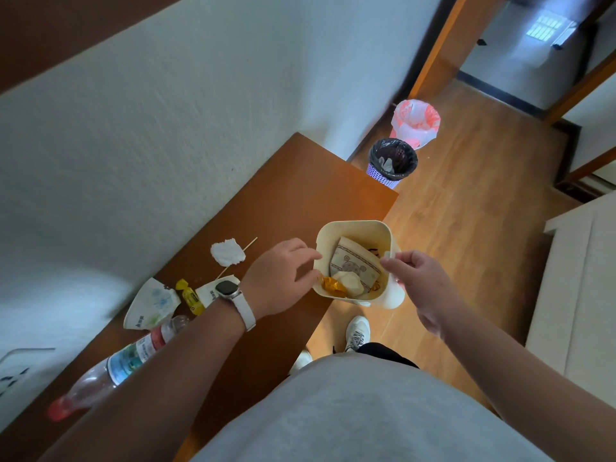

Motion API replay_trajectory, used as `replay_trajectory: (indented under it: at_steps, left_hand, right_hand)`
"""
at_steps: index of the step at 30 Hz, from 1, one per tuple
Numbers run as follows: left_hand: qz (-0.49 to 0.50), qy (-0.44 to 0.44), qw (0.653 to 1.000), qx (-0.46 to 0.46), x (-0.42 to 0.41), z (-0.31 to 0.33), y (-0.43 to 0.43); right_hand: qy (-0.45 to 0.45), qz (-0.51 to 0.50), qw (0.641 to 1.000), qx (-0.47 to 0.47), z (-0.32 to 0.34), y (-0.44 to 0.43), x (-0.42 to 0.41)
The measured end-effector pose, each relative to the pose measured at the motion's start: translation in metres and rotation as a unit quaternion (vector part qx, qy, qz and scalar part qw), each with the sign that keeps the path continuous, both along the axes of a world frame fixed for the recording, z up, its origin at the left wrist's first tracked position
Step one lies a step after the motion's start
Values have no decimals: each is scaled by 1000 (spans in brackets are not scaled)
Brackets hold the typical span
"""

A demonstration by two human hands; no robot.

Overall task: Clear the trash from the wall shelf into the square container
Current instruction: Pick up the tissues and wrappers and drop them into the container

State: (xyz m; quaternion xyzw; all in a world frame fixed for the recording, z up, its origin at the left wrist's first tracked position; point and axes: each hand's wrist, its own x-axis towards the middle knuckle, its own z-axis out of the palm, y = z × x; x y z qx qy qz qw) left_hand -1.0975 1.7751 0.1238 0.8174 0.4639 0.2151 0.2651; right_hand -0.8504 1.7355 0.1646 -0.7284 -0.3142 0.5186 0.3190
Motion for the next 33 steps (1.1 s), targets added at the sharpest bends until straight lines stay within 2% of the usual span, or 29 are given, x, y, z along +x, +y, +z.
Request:
replay_trajectory:
  at_steps: [3,7,15,19,24,33]
  left_hand:
    - [66,-15,997,-26,-14,-7,0]
    - [166,30,983,-68,-44,-30,5]
    - [323,159,918,-163,-94,-74,15]
    - [345,162,906,-186,-98,-82,19]
    - [305,213,908,-193,-95,-84,33]
    - [341,162,906,-193,-90,-86,39]
  right_hand:
    - [5,-3,1000,-1,0,-2,2]
    - [9,4,1000,-6,-2,-3,3]
    - [17,24,1000,-8,-3,-1,0]
    - [16,31,999,-7,-2,3,2]
    - [18,38,999,-9,-1,11,3]
    - [18,30,999,-16,2,20,5]
